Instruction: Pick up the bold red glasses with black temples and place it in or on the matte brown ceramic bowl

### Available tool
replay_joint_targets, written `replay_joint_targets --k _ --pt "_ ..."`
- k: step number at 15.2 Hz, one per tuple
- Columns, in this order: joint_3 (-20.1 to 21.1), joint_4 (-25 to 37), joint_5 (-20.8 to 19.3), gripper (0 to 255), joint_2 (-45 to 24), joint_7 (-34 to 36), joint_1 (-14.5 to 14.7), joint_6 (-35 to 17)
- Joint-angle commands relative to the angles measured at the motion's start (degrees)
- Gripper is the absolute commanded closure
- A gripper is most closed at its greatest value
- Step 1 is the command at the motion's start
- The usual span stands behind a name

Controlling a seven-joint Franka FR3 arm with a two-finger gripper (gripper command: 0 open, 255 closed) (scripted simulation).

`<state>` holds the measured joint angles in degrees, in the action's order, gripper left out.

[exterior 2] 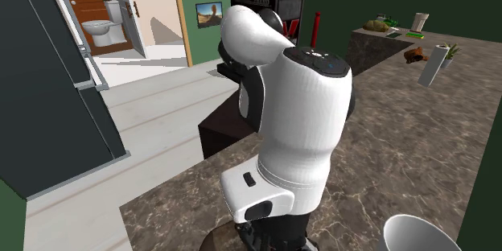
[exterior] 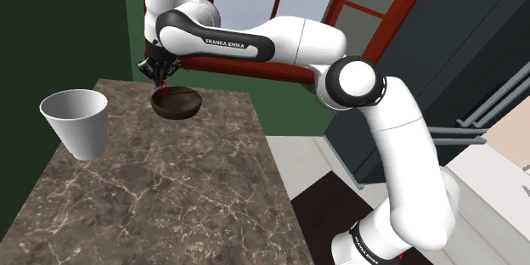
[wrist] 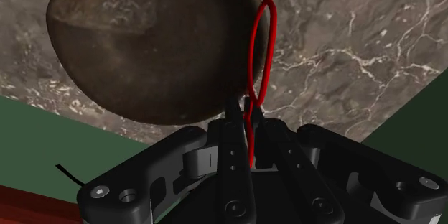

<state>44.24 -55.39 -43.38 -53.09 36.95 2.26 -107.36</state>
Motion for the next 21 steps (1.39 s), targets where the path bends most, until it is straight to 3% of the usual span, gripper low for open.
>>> replay_joint_targets --k 1,11,18,19,21 --pt "-0.57 2.64 -0.32 255 -1.75 -0.9 0.97 0.42" --pt "-1.5 -2.97 -1.79 255 -3.36 1.46 -0.63 -5.66" --pt "-1.5 -2.97 -1.8 255 -3.36 1.46 -0.63 -5.65" --pt "-1.5 -2.99 -1.8 0 -3.36 1.46 -0.64 -5.67" --pt "-1.48 -3.11 -1.8 0 -3.3 1.5 -0.68 -5.7"
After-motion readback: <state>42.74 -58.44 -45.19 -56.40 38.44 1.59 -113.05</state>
